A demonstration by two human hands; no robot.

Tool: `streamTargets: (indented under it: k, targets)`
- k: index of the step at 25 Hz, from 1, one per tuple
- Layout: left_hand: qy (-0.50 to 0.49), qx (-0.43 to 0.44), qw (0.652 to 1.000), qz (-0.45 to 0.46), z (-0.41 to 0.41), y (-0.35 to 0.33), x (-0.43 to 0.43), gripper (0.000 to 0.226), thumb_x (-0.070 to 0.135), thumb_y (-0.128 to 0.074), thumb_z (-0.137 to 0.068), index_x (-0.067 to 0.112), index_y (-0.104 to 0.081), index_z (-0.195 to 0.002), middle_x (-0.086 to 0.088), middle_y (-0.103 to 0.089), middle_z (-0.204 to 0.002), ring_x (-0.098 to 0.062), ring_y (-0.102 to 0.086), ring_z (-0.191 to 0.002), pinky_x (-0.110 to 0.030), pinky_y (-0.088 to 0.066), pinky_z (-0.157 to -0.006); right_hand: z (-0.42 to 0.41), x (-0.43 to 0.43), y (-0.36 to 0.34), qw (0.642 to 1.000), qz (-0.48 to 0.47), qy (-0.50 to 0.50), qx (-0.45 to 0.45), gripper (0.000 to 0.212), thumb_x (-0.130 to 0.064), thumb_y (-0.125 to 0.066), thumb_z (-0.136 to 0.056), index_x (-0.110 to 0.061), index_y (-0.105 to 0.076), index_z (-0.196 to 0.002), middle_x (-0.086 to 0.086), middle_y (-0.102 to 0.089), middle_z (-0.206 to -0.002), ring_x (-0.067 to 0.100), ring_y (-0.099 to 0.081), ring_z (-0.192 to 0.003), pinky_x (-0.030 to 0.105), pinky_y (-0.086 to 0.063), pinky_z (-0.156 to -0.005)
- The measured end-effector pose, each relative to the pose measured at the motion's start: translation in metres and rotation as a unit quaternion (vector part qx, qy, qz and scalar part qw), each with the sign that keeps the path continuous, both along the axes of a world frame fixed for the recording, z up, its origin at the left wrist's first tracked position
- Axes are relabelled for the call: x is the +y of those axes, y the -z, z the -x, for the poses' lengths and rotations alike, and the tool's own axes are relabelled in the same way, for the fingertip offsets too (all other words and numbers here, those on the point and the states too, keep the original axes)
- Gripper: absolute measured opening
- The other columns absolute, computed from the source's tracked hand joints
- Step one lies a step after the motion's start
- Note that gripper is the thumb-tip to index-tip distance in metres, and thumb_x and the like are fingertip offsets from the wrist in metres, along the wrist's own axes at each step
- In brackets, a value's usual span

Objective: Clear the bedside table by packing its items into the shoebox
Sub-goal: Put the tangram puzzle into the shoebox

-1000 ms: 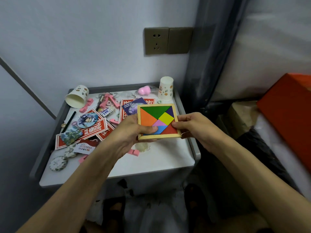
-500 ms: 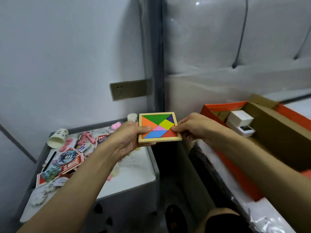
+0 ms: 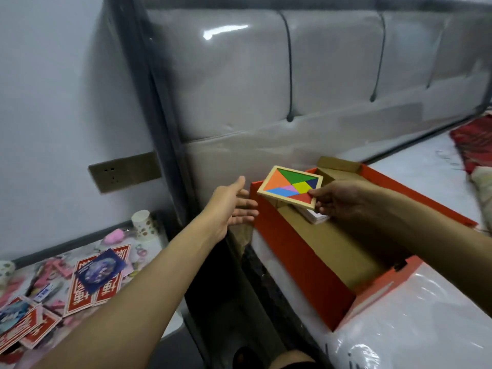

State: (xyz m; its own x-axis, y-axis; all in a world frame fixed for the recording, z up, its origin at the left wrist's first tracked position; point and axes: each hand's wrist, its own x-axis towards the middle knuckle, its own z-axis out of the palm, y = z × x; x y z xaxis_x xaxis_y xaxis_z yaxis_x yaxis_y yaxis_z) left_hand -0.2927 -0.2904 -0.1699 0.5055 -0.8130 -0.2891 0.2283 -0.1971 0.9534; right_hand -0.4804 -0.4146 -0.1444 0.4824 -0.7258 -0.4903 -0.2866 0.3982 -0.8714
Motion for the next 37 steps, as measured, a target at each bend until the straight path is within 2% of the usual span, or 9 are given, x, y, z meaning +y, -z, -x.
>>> streamTargets:
  k: [5,9,13,15,19,23,28,31,37]
  targets:
    - [-0.008,-0.096,0.994,-0.061,0.008,0.051,-0.057,0.020,0.021,-0.062,-0.096,0.006,-0.051,-0.088,-0.008,-0.048,-0.069,-0.018,-0.047,-0.047,-0.020,-0.040,-0.036,0.012,-0.050,0.052,0.996,-0.038,0.044,0.069,0.018,0.001,-0.047,-0.098,0.002,-0.053,-0.081,0.012,-0.050,-0.070,0.016,-0.048,-0.060,0.018,-0.046,-0.034]
    - [-0.030,-0.168,0.983,-0.072,0.007,0.071,-0.080,0.038,0.019,-0.066,-0.089,0.001,-0.048,-0.116,-0.009,-0.053,-0.069,-0.018,-0.050,-0.044,-0.025,-0.040,-0.039,0.000,-0.056,0.095,0.988,-0.094,0.031,0.116,0.015,0.001,-0.047,-0.098,0.002,-0.052,-0.084,0.015,-0.054,-0.074,0.018,-0.054,-0.063,0.024,-0.051,-0.037]
    - [-0.033,-0.221,0.971,-0.080,0.005,0.079,-0.090,0.046,0.015,-0.063,-0.088,0.015,-0.039,-0.127,-0.007,-0.060,-0.069,-0.013,-0.056,-0.041,-0.023,-0.044,-0.040,-0.019,-0.054,0.120,0.980,-0.152,0.028,0.124,0.008,-0.002,-0.047,-0.099,0.003,-0.053,-0.102,0.019,-0.061,-0.085,0.024,-0.062,-0.070,0.031,-0.055,-0.048]
    - [-0.031,-0.224,0.970,-0.085,0.004,0.081,-0.090,0.053,0.014,-0.063,-0.089,0.019,-0.036,-0.134,-0.006,-0.061,-0.069,-0.012,-0.056,-0.041,-0.023,-0.045,-0.042,-0.027,-0.054,0.125,0.979,-0.166,0.031,0.114,0.011,-0.003,-0.043,-0.101,0.003,-0.052,-0.102,0.021,-0.063,-0.084,0.026,-0.065,-0.066,0.034,-0.056,-0.048]
    - [-0.029,-0.215,0.973,-0.080,0.000,0.087,-0.089,0.049,0.013,-0.063,-0.088,0.012,-0.041,-0.132,-0.005,-0.058,-0.064,-0.015,-0.056,-0.043,-0.027,-0.046,-0.046,-0.038,-0.056,0.133,0.978,-0.156,0.022,0.134,0.021,-0.008,-0.039,-0.103,0.007,-0.053,-0.096,0.022,-0.066,-0.068,0.025,-0.065,-0.045,0.033,-0.056,-0.047]
    - [-0.025,-0.210,0.975,-0.072,0.000,0.088,-0.088,0.048,0.014,-0.063,-0.088,0.012,-0.042,-0.131,-0.005,-0.059,-0.065,-0.016,-0.058,-0.048,-0.028,-0.048,-0.050,-0.047,-0.063,0.141,0.977,-0.126,0.018,0.172,0.031,-0.013,-0.042,-0.103,0.008,-0.059,-0.086,0.018,-0.066,-0.062,0.022,-0.065,-0.050,0.031,-0.056,-0.051]
    - [-0.019,-0.209,0.975,-0.076,-0.002,0.090,-0.086,0.049,0.015,-0.063,-0.090,0.011,-0.041,-0.133,-0.006,-0.060,-0.067,-0.019,-0.059,-0.052,-0.031,-0.051,-0.054,-0.052,-0.070,0.146,0.974,-0.103,0.014,0.203,0.031,-0.012,-0.043,-0.102,0.007,-0.060,-0.086,0.016,-0.065,-0.052,0.021,-0.063,-0.039,0.027,-0.054,-0.039]
    - [-0.018,-0.203,0.976,-0.075,-0.002,0.090,-0.085,0.050,0.015,-0.063,-0.091,0.011,-0.040,-0.135,-0.007,-0.059,-0.068,-0.019,-0.059,-0.053,-0.031,-0.050,-0.055,-0.052,-0.074,0.149,0.973,-0.098,0.009,0.208,0.030,-0.013,-0.044,-0.102,0.007,-0.061,-0.086,0.016,-0.066,-0.054,0.020,-0.063,-0.041,0.027,-0.054,-0.041]
    - [0.002,-0.150,0.986,-0.065,0.002,0.079,-0.076,0.050,0.019,-0.064,-0.093,0.005,-0.040,-0.135,-0.007,-0.055,-0.069,-0.014,-0.053,-0.047,-0.025,-0.044,-0.042,-0.044,-0.066,0.124,0.976,-0.037,-0.007,0.216,0.019,-0.012,-0.047,-0.100,0.001,-0.057,-0.091,0.012,-0.063,-0.057,0.017,-0.059,-0.043,0.021,-0.046,-0.035]
